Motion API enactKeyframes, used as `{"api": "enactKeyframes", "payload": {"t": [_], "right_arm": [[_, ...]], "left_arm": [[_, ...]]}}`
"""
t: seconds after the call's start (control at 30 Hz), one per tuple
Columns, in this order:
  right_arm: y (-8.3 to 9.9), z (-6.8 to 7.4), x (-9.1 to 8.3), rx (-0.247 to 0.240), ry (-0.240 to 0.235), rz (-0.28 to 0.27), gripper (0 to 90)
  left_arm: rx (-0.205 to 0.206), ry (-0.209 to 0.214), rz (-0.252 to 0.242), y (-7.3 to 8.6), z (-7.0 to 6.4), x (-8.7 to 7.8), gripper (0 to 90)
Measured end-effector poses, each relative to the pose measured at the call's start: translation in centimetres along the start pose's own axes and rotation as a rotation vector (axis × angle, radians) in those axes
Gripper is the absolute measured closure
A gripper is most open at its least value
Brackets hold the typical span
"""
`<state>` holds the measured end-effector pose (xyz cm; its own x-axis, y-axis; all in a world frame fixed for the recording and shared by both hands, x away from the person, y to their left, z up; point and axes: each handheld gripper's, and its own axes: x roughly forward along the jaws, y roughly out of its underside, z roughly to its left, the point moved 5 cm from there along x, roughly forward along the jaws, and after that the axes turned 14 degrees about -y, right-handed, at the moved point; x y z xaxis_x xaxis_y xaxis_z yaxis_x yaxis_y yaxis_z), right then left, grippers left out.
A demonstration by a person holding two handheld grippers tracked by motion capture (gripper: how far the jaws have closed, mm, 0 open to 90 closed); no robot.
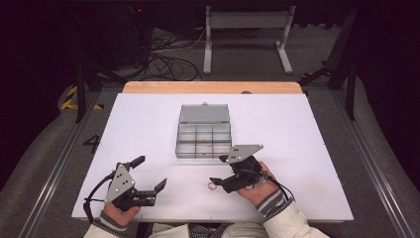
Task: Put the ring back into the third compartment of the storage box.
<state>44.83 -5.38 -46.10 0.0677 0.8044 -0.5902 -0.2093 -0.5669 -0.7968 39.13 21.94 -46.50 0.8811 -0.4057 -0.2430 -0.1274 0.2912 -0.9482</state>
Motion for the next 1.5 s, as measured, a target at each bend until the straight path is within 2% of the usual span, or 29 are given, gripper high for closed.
{"api": "enactKeyframes", "payload": {"t": [0.13, 0.57, 0.93, 1.5], "right_arm": [[0.2, -0.1, 0.6, 0.022, -0.006, 0.042, 34.9], [0.9, -0.4, 2.7, 0.076, -0.022, 0.147, 51.0], [1.5, -0.7, 3.6, 0.095, -0.012, 0.222, 58.5], [2.3, -0.7, 5.0, 0.077, 0.005, 0.308, 64.4]], "left_arm": [[0.002, -0.002, -0.004, 0.0, 0.0, 0.0, 5.9], [0.000, -0.004, -0.005, 0.0, 0.1, 0.1, 5.9], [0.001, -0.002, -0.002, 0.0, 0.0, 0.1, 5.9], [0.007, 0.001, 0.004, 0.0, 0.0, 0.1, 5.9]]}}
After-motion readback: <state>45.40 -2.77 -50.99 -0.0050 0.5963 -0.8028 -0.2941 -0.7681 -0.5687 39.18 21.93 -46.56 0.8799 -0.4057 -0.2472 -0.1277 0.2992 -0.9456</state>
